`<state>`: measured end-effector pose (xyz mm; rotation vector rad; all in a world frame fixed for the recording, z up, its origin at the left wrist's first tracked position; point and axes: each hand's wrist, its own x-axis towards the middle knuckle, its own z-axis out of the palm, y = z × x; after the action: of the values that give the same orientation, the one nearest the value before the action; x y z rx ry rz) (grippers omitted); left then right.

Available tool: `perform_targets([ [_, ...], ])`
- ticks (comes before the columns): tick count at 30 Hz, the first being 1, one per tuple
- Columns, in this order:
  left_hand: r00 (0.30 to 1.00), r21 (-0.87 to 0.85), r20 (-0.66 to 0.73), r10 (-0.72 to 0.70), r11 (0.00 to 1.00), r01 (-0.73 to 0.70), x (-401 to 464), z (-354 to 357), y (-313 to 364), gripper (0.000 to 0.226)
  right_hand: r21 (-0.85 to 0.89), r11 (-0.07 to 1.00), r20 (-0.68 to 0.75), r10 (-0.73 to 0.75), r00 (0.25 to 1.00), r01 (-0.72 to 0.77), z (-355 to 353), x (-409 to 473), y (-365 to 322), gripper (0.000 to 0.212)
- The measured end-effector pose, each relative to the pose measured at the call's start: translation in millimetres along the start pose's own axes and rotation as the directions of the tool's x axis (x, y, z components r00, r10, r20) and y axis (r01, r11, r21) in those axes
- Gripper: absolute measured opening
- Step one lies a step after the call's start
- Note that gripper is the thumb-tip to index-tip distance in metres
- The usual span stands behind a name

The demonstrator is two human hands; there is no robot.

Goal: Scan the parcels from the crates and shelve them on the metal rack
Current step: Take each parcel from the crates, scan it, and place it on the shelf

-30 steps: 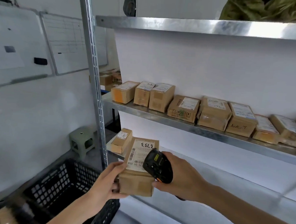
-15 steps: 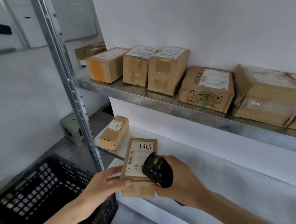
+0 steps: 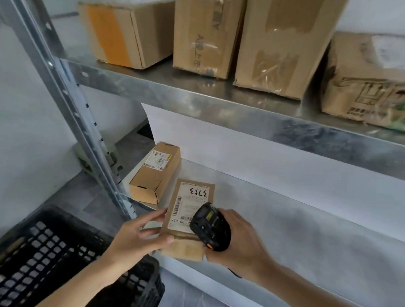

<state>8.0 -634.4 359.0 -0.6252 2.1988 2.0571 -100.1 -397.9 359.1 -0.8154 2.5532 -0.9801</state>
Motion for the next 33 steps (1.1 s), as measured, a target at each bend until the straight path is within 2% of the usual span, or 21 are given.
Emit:
perform_targets([
  [6, 0.999, 0.041, 0.049, -0.022, 0.999, 0.02, 41.5, -26.0, -21.4, 0.081, 0.018, 0.999, -0.013, 0.028, 1.0, -0.027, 29.4, 29.4, 7.5, 0.083],
  [10, 0.998, 0.112, 0.053, 0.036, 0.993, -0.042, 58.8, -35.3, -23.2, 0.075, 0.014, 0.999, -0.044, 0.041, 0.998, -0.04, 38.4, 44.7, 9.5, 0.079],
  [16, 0.968, 0.292, -0.005, 0.252, 0.926, -0.239, 78.5, -39.0, -18.6, 0.068, 0.028, 0.999, -0.102, 0.045, 0.994, -0.042, 41.5, 62.6, 7.7, 0.079],
  [21, 0.906, 0.516, 0.032, 0.423, 0.769, -0.377, 93.5, -43.0, -6.4, 0.067, 0.026, 0.999, -0.118, 0.051, 0.992, -0.048, 37.4, 77.7, 7.1, 0.079],
  [23, 0.901, 0.532, 0.027, 0.432, 0.757, -0.379, 100.1, -45.3, -4.5, 0.067, 0.025, 0.999, -0.125, 0.048, 0.991, -0.046, 35.6, 82.4, 6.7, 0.079],
  [33, 0.938, 0.445, -0.005, 0.346, 0.841, -0.308, 128.6, -49.3, -4.4, 0.068, 0.044, 0.999, -0.156, 0.038, 0.987, -0.031, 33.3, 104.0, 10.7, 0.081],
])
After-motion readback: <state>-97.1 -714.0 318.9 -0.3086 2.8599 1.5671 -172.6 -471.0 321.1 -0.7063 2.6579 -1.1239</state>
